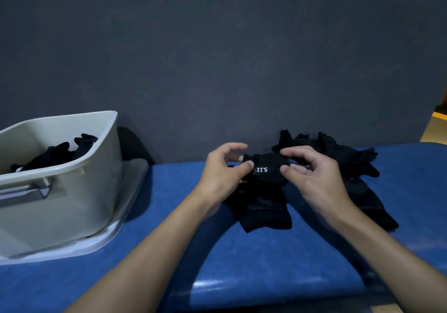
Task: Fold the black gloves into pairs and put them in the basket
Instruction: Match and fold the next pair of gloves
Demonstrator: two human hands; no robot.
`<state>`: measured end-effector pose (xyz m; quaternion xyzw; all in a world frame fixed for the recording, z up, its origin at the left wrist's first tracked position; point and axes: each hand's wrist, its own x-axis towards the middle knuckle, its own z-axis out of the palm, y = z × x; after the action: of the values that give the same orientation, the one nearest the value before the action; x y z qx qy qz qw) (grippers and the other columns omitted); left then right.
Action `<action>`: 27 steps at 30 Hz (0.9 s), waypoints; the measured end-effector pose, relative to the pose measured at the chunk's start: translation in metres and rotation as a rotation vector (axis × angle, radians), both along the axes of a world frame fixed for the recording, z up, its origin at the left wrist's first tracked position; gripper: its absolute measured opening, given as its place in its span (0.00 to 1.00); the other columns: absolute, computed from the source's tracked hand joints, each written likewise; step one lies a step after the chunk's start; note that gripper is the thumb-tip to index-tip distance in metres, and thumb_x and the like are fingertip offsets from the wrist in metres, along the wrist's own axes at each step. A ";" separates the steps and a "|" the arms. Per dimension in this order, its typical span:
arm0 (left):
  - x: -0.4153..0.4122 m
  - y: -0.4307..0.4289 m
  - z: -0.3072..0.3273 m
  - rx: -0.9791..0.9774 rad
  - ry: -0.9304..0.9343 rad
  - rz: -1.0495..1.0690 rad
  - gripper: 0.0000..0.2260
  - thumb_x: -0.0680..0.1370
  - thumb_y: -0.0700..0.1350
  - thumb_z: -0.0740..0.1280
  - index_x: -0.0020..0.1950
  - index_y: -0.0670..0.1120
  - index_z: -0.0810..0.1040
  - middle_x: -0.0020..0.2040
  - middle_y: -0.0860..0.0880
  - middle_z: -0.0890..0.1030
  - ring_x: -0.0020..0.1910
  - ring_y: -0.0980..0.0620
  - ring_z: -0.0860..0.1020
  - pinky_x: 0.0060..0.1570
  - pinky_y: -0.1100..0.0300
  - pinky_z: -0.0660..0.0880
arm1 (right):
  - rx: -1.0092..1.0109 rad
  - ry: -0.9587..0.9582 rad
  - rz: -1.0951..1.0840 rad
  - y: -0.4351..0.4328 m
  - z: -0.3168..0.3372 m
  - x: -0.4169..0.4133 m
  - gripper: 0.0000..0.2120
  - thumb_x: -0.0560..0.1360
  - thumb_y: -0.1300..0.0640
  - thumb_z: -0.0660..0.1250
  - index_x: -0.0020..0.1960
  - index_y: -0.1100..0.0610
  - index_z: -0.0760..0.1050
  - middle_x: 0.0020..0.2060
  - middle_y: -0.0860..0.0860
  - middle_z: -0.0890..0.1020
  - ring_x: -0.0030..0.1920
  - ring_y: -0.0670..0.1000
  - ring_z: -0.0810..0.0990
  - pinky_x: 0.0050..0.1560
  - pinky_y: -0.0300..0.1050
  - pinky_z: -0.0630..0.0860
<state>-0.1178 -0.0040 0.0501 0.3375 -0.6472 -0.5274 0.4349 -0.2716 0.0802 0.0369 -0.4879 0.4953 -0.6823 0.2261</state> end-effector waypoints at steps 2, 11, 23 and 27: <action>0.002 0.002 -0.003 -0.031 -0.013 0.004 0.14 0.76 0.35 0.72 0.56 0.52 0.81 0.49 0.50 0.78 0.41 0.56 0.78 0.40 0.65 0.77 | 0.023 -0.054 0.037 0.003 0.000 0.001 0.13 0.75 0.73 0.67 0.53 0.59 0.79 0.49 0.57 0.82 0.41 0.52 0.85 0.41 0.38 0.79; 0.011 0.013 -0.004 -0.165 0.055 -0.074 0.21 0.75 0.26 0.66 0.58 0.49 0.80 0.49 0.51 0.80 0.46 0.56 0.79 0.45 0.62 0.77 | 0.156 -0.210 0.076 -0.002 -0.010 0.003 0.18 0.73 0.65 0.72 0.59 0.49 0.79 0.57 0.53 0.82 0.58 0.48 0.81 0.50 0.42 0.78; 0.022 0.015 0.000 -0.018 0.097 -0.013 0.15 0.77 0.31 0.67 0.59 0.48 0.81 0.52 0.53 0.81 0.38 0.72 0.79 0.36 0.73 0.74 | 0.100 -0.029 0.059 0.001 -0.003 0.017 0.16 0.72 0.74 0.69 0.55 0.59 0.81 0.64 0.44 0.77 0.57 0.35 0.78 0.62 0.36 0.74; 0.022 0.015 0.001 0.026 0.100 0.001 0.15 0.78 0.33 0.67 0.60 0.48 0.81 0.48 0.49 0.85 0.42 0.60 0.82 0.40 0.67 0.78 | 0.092 -0.019 0.013 0.002 -0.003 0.019 0.12 0.72 0.68 0.72 0.52 0.55 0.83 0.63 0.41 0.78 0.60 0.36 0.77 0.66 0.39 0.70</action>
<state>-0.0957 0.0110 0.0513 0.3165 -0.6177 -0.5516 0.4625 -0.2529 0.0821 0.0341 -0.4737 0.5210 -0.6618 0.2574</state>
